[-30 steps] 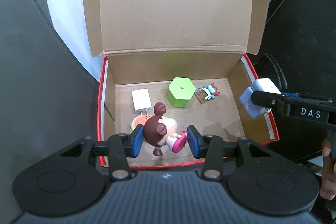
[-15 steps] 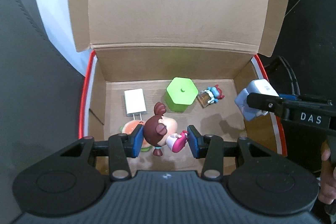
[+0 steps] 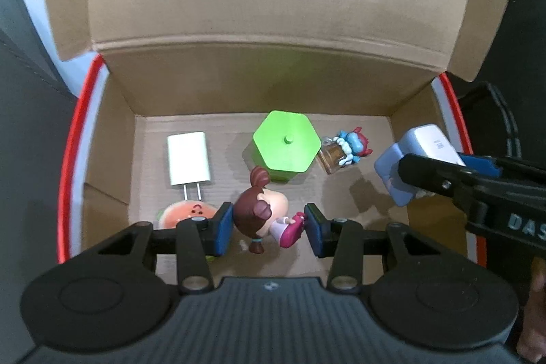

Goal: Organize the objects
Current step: 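Carry the doll over the red box with the left tool while the right tool carries the cube charger in, then lower the doll beside the burger toy while the right tool lowers the cube charger near the figurine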

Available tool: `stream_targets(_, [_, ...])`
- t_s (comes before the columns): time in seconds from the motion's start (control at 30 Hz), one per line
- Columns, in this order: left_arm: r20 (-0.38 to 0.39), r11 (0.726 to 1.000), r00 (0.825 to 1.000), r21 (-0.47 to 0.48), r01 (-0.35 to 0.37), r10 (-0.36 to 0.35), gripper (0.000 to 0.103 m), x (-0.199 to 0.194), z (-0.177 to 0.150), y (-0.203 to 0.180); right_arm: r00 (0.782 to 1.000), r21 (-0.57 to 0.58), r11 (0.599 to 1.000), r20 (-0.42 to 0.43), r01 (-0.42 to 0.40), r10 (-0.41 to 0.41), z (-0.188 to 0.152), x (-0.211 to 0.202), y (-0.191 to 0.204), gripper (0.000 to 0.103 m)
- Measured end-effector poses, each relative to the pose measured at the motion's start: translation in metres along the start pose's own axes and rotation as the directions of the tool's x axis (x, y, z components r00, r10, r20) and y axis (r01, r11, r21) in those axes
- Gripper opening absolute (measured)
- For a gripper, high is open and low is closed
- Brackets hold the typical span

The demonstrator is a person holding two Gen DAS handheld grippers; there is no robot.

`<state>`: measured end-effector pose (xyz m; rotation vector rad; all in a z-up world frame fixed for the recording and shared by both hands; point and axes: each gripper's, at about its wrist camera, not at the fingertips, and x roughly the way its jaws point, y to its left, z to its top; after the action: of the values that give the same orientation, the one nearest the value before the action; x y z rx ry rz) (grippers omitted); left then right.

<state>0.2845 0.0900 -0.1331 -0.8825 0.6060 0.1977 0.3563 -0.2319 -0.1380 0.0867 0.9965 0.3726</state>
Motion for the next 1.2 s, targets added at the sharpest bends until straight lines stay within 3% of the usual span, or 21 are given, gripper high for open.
stream_targets(0.6, [-0.141,0.995,0.989,-0.092,-0.048,0.034,0.044,0.061,0.002,0.019,0.999,-0.007,1.000,-0.032,0.014,-0.014,-0.008,0.022,0.007,0.045])
stream_targets(0.97, [-0.131,0.991,0.991,-0.130,-0.037,0.020,0.047,0.048,-0.001,0.032,0.998,-0.012,0.999,-0.054,0.043,-0.044,-0.010,0.040,0.014,0.045])
stream_targets(1.2, [-0.105,0.992,0.994,-0.124,-0.031,0.018,0.050,0.025,-0.002,0.038,0.997,0.047,0.999,-0.071,0.021,-0.017,-0.006,0.050,0.012,0.045])
